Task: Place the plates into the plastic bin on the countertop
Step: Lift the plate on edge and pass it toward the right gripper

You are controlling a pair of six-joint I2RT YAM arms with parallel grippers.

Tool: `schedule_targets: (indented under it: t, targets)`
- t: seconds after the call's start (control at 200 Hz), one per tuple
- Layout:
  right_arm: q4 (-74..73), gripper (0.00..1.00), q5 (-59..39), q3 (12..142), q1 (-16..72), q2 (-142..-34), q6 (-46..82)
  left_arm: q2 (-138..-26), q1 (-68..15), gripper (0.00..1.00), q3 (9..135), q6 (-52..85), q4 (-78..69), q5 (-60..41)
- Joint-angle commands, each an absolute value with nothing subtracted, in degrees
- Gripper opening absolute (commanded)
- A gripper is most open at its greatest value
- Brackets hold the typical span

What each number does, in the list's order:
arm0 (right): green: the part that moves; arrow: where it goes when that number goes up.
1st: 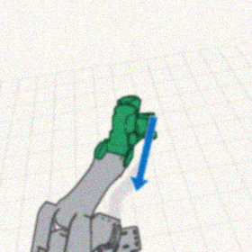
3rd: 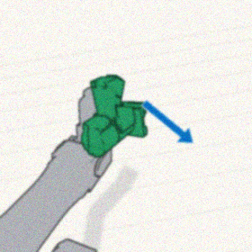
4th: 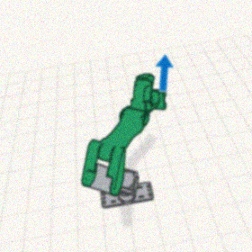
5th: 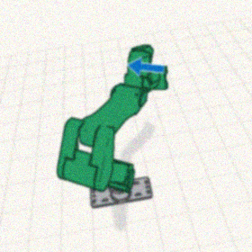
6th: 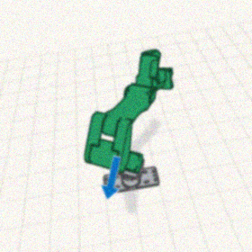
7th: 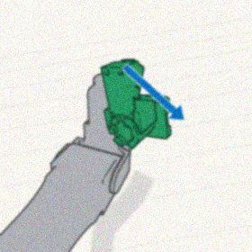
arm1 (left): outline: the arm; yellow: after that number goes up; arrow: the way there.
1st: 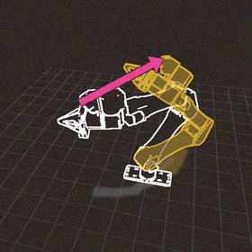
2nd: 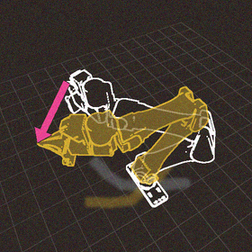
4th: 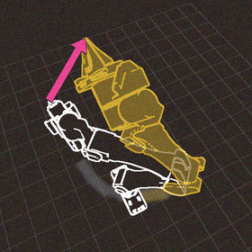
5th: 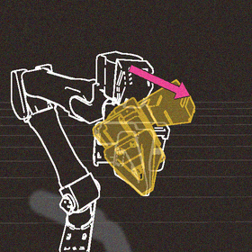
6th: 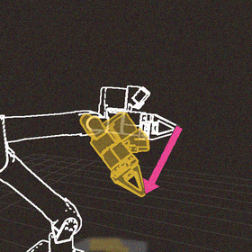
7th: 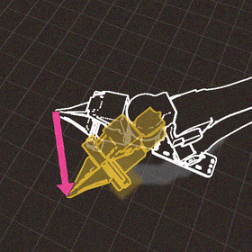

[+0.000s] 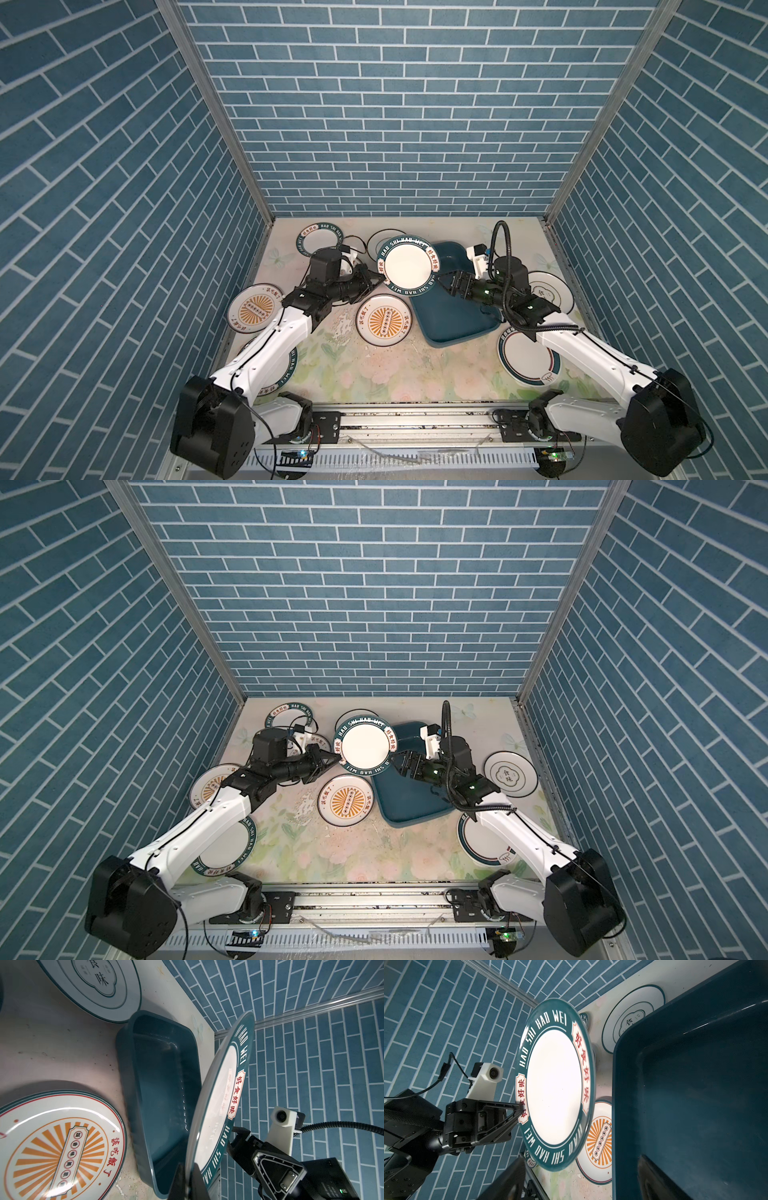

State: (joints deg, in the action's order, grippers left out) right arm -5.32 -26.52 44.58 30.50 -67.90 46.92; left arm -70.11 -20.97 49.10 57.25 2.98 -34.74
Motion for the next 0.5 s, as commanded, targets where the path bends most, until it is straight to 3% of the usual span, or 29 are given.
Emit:
schedule_targets:
  t: [0.0,0.4,0.495]
  targets:
    - [-7.4,0.78,-27.8,44.3,30.0,-68.0,49.8,-72.0,-22.6,0.00,51.7,58.4,-4.3,-37.2]
    - [-13.0,0.44,-25.9,41.4,29.0,-69.0,56.2,-75.0,-24.1,0.00,53.3,58.8,-5.8,-37.8]
    - [-14.5,0.40,-24.8,40.4,28.8,-69.0,57.7,-75.4,-24.4,0.00,53.4,58.9,-6.2,-38.0]
